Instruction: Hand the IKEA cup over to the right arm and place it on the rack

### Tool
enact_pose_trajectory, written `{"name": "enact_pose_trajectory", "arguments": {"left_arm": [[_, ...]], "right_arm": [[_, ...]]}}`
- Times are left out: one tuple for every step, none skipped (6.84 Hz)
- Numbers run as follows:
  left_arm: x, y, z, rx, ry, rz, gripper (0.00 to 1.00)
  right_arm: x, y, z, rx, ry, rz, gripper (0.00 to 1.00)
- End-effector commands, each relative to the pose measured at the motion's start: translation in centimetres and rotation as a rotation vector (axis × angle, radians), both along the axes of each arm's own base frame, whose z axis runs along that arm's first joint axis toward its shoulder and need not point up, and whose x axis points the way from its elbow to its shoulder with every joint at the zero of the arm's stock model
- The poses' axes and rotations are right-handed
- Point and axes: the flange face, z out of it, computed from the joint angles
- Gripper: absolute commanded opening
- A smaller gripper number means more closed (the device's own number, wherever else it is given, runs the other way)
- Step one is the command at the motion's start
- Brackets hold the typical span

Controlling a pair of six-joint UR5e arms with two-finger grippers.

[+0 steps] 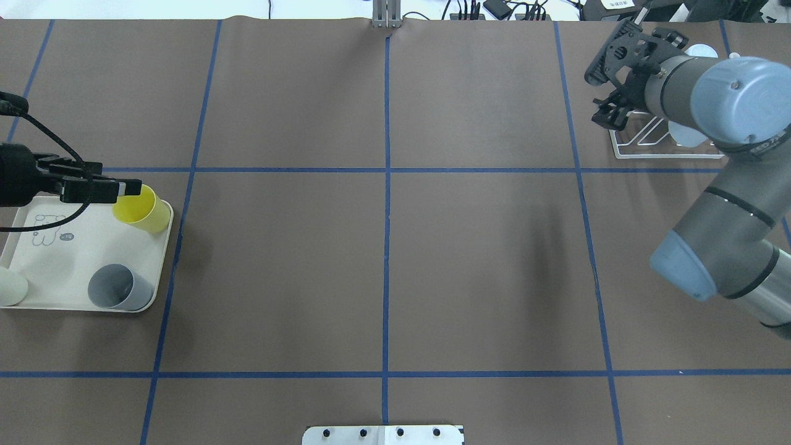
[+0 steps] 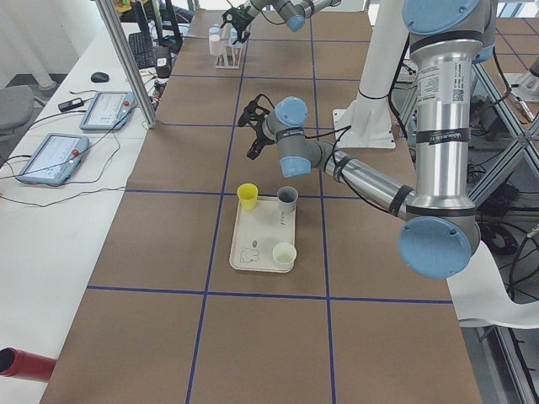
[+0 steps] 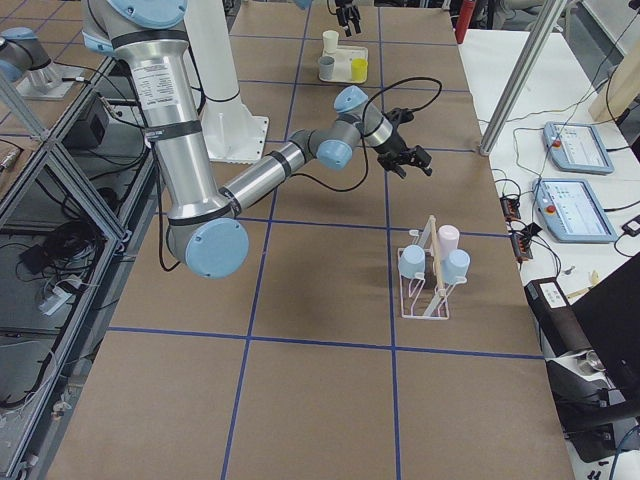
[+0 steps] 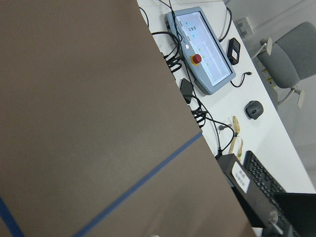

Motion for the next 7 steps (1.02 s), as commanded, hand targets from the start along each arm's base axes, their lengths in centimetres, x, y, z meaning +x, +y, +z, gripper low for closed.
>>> {"name": "enact_pose_trajectory", "arguments": {"left_arm": [[1.0,-2.4,4.6,-0.022,-0.085,-0.067,1.00],[1.9,-3.5,6.2,-0.048,-0.105,-0.067,1.00],[2.9,-4.8,8.0,-0.058,-0.115,-0.070,1.00],[3.3,-5.7,10.6,-0.053,-0.116,-0.095,1.00],[3.5,-6.7,13.4,-0.035,-0.121,-0.146,1.00],[3.6,-6.7,15.0,-0.026,-0.115,-0.147,1.00],[3.6,-6.7,15.0,-0.026,-0.113,-0.147,1.00]], "right_arm": [[-5.9,5.3,-5.0,-0.171,-0.358,0.075,1.00],[-8.6,6.8,-7.4,-0.205,-0.441,0.062,1.00],[-9.9,7.8,-8.0,-0.208,-0.452,0.038,1.00],[-10.2,8.1,-8.0,-0.209,-0.451,0.031,1.00],[-10.3,8.2,-8.0,-0.209,-0.450,0.029,1.00],[-10.3,8.2,-7.9,-0.209,-0.449,0.029,1.00],[-10.2,8.2,-8.0,-0.208,-0.450,0.030,1.00]]}}
